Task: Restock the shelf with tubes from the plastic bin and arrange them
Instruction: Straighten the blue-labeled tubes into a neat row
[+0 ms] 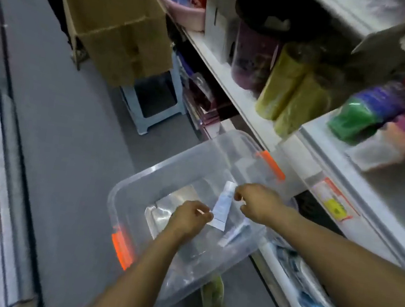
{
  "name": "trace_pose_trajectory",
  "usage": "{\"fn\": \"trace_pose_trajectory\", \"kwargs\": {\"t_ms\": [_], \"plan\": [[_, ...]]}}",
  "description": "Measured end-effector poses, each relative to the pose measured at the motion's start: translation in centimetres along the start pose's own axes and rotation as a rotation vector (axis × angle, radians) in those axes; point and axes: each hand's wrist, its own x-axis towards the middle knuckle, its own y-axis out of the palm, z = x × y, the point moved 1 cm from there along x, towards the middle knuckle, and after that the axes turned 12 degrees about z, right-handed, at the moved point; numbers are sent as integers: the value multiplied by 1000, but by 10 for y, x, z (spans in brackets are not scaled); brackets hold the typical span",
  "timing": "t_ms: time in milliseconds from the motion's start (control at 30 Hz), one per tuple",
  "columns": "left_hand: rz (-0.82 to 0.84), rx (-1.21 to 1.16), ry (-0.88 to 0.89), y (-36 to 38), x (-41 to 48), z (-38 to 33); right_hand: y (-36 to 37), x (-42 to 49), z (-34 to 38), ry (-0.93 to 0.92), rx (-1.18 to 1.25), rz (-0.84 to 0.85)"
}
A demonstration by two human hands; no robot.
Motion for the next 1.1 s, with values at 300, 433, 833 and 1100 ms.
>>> {"fn": "trace_pose_trajectory", "kwargs": {"t_ms": [300,433,833,1100], "plan": [[-77,376,25,56,164,14,66,122,-27,-112,-530,501],[-150,543,22,64,176,15,66,133,-29,-212,-591,555],[-59,39,-199,36,124,43,54,95,-9,-136,-479,490],[-47,-178,-99,24,93,64,72,96,3,-228,-742,448]]}}
